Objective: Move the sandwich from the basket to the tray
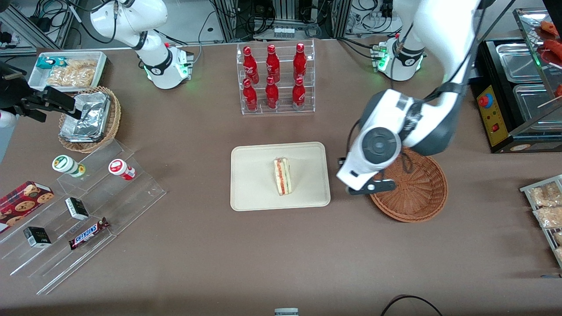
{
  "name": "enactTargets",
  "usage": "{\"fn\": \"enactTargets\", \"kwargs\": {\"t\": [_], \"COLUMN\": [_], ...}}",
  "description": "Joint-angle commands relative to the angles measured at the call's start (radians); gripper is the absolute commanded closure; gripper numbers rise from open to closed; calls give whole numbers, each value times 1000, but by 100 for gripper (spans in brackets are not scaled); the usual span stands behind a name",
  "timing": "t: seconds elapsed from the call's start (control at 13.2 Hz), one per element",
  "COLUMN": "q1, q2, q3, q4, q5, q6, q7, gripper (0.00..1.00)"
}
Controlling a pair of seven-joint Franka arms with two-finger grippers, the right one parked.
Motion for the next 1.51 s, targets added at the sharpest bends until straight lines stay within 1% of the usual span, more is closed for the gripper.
{"fn": "enactTargets", "kwargs": {"t": [0.0,0.15,0.3,0.53,0.68,0.83,1.06,1.29,1.44], "q1": [89,184,268,353,378,378,367,367,367], "q2": [-116,-170,-214,-292,-335,-369,-417,-444,-458], "q3": [-8,-17,-54,-85,-85,-72,-5,7,33], "q4": [-86,-92,-90,-92,-93,-87,-84,-84,-82], "q5": [-14,-14,-13,-11,-8,3,4,0,-2], "q6": [-52,-91,-144,-202,-218,-235,-249,-267,-275], "q7": [123,206,293,362,382,384,401,413,413], "gripper": [0,0,0,0,0,0,0,0,0]}}
